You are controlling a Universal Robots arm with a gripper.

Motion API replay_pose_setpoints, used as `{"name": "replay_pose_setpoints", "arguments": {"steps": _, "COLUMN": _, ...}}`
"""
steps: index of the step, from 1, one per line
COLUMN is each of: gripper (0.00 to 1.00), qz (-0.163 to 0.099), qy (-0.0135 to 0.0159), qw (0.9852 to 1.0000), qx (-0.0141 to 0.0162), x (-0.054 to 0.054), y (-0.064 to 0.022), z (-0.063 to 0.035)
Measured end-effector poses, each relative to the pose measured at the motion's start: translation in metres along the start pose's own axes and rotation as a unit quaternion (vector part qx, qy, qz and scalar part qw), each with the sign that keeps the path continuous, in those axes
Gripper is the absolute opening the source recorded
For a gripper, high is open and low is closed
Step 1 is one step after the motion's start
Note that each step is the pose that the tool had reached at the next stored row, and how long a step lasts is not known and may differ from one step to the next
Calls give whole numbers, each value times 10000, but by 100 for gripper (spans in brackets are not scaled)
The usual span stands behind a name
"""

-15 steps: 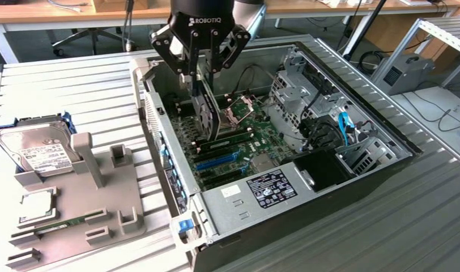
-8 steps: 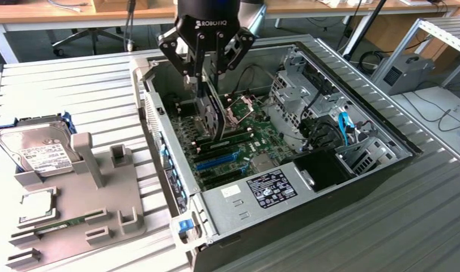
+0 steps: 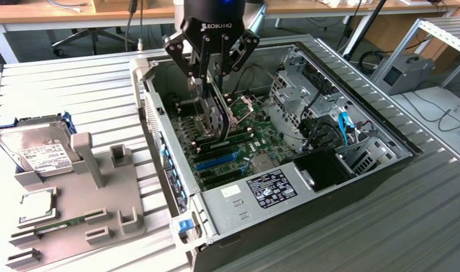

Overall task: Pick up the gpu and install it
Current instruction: 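Pick up the gpu and move the gpu toward the slot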

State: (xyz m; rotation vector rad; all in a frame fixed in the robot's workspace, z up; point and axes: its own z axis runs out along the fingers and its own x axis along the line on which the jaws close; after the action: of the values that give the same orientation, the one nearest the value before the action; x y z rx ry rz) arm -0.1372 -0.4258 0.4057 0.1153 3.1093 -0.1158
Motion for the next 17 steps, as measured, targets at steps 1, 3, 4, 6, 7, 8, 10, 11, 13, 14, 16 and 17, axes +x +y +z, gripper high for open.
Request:
{"name": "replay_pose_setpoints", "arguments": {"steps": 1, "gripper": 29, "qz": 0, "qy": 0, "qw": 10000, "qx": 0, "x": -10, "y": 1, "z": 5}}
{"name": "replay_pose_setpoints", "arguments": {"steps": 3, "gripper": 29, "qz": 0, "qy": 0, "qw": 10000, "qx": 1, "x": -27, "y": 3, "z": 15}}
{"name": "replay_pose_setpoints", "arguments": {"steps": 4, "gripper": 29, "qz": 0, "qy": 0, "qw": 10000, "qx": 1, "x": -34, "y": 4, "z": 20}}
{"name": "replay_pose_setpoints", "arguments": {"steps": 6, "gripper": 29, "qz": 0, "qy": 0, "qw": 10000, "qx": 2, "x": -51, "y": 6, "z": 30}}
{"name": "replay_pose_setpoints", "arguments": {"steps": 7, "gripper": 29, "qz": 0, "qy": 0, "qw": 10000, "qx": 2, "x": -58, "y": 7, "z": 34}}
{"name": "replay_pose_setpoints", "arguments": {"steps": 8, "gripper": 29, "qz": 0, "qy": 0, "qw": 10000, "qx": 3, "x": -66, "y": 8, "z": 39}}
{"name": "replay_pose_setpoints", "arguments": {"steps": 10, "gripper": 29, "qz": 0, "qy": 0, "qw": 10000, "qx": 4, "x": -84, "y": 10, "z": 49}}
{"name": "replay_pose_setpoints", "arguments": {"steps": 11, "gripper": 29, "qz": 0, "qy": 0, "qw": 10000, "qx": 5, "x": -95, "y": 11, "z": 55}}
{"name": "replay_pose_setpoints", "arguments": {"steps": 13, "gripper": 29, "qz": 0, "qy": 0, "qw": 10000, "qx": 5, "x": -116, "y": 13, "z": 67}}
{"name": "replay_pose_setpoints", "arguments": {"steps": 14, "gripper": 29, "qz": 0, "qy": 0, "qw": 10000, "qx": 6, "x": -132, "y": 15, "z": 75}}
{"name": "replay_pose_setpoints", "arguments": {"steps": 16, "gripper": 29, "qz": 0, "qy": 0, "qw": 10000, "qx": 7, "x": -150, "y": 17, "z": 85}}
{"name": "replay_pose_setpoints", "arguments": {"steps": 17, "gripper": 29, "qz": 0, "qy": -1, "qw": 10000, "qx": 7, "x": -163, "y": 19, "z": 93}}
